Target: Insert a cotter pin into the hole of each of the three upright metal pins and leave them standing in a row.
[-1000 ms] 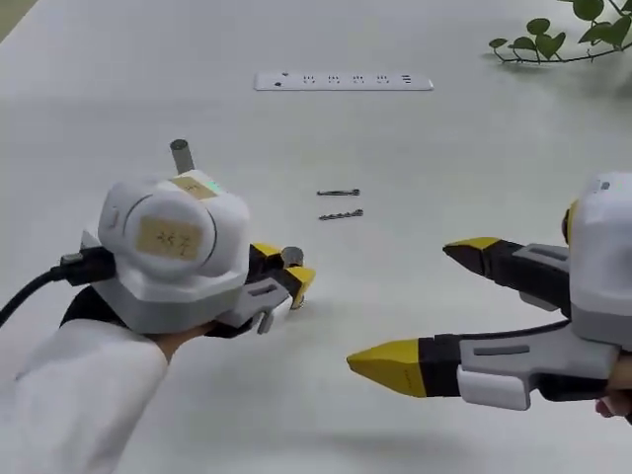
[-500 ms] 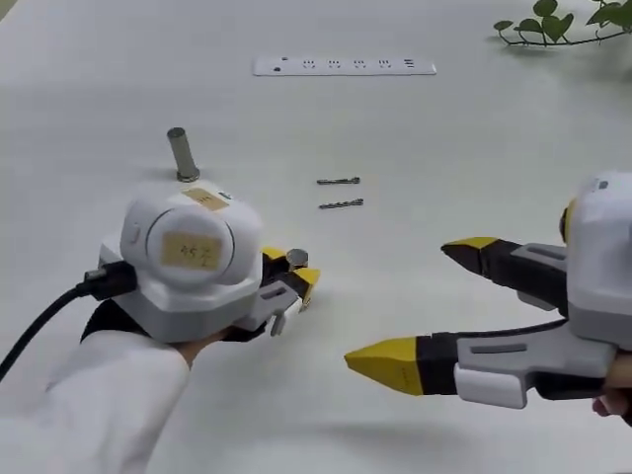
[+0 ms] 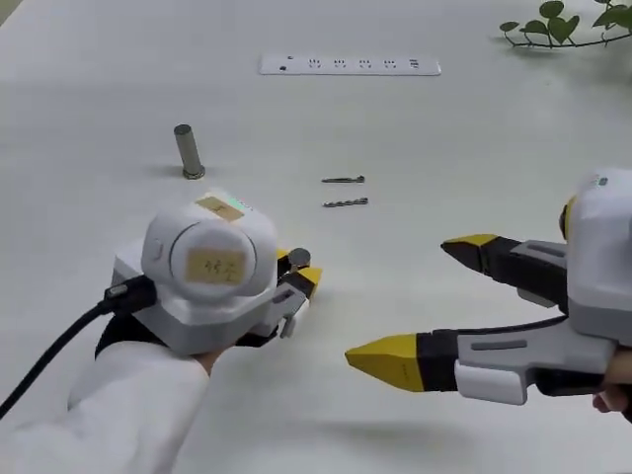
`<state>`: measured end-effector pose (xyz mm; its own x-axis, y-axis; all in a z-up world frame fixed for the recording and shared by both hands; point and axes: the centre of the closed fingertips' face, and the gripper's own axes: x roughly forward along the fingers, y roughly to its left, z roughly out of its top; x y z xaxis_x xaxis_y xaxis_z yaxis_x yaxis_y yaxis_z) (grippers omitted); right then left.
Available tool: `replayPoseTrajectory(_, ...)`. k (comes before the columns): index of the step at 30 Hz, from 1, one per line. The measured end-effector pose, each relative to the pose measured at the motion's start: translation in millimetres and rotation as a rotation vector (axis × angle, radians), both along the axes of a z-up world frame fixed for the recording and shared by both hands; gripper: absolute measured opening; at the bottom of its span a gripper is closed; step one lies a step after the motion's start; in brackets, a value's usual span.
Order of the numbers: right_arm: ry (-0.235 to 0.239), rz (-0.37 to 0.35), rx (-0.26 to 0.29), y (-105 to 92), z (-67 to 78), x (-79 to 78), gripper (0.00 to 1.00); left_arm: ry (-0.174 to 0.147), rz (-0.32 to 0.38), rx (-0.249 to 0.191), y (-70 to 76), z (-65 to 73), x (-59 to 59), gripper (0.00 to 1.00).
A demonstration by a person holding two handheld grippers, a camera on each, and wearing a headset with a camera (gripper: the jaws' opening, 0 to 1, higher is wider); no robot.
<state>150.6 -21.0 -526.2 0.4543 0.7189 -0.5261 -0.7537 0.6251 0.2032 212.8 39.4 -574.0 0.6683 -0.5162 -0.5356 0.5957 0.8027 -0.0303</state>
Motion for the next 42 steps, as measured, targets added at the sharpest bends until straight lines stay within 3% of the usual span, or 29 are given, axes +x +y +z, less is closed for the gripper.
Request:
replayPoseTrajectory(7,-0.014,-0.032,-0.005,-6.3,3.4,-2.1,0.92,-0.014,0.042,-0.043,0.6,0.1,0.5,0.11)
replayPoseTrajectory(12,-0.024,-0.040,-0.010,-8.5,6.3,-4.3,0.92,-0.021,0.026,-0.031,0.6,0.7,-1.0,0.11)
replayPoseTrajectory(16,-0.037,-0.046,-0.010,-8.9,10.5,-5.7,0.92,-0.027,-0.002,-0.054,-0.9,6.7,-3.2,0.14)
replayPoseTrajectory(22,-0.049,-0.052,-0.013,-10.0,13.2,-6.3,0.92,-0.035,-0.066,-0.066,-2.1,17.5,-9.3,0.31)
replayPoseTrajectory(23,-0.052,-0.055,-0.012,-10.2,14.3,-6.8,0.92,-0.082,-0.127,-0.064,-4.7,27.3,-12.4,0.34)
replayPoseTrajectory(24,-0.054,-0.056,-0.012,-10.2,14.5,-7.1,0.92,-0.092,-0.149,-0.067,-5.6,31.4,-15.7,0.39)
replayPoseTrajectory(29,-0.049,-0.060,-0.019,-11.9,12.6,-8.9,0.92,-0.120,-0.247,-0.166,-8.1,58.6,-34.3,0.56)
replayPoseTrajectory(31,-0.046,-0.060,-0.022,-12.7,11.8,-9.2,0.92,-0.120,-0.272,-0.170,-5.5,62.3,-38.3,0.61)
replayPoseTrajectory(33,-0.044,-0.061,-0.026,-13.8,11.1,-9.5,0.92,-0.089,-0.312,-0.199,-4.1,64.9,-46.5,0.62)
replayPoseTrajectory(38,-0.041,-0.064,-0.035,-16.2,10.1,-9.4,0.92,-0.088,-0.341,-0.220,7.2,70.8,-56.0,0.71)
replayPoseTrajectory(42,-0.032,-0.061,-0.020,-15.8,10.8,-10.0,0.92,-0.084,-0.389,-0.215,12.8,71.8,-69.5,0.95)
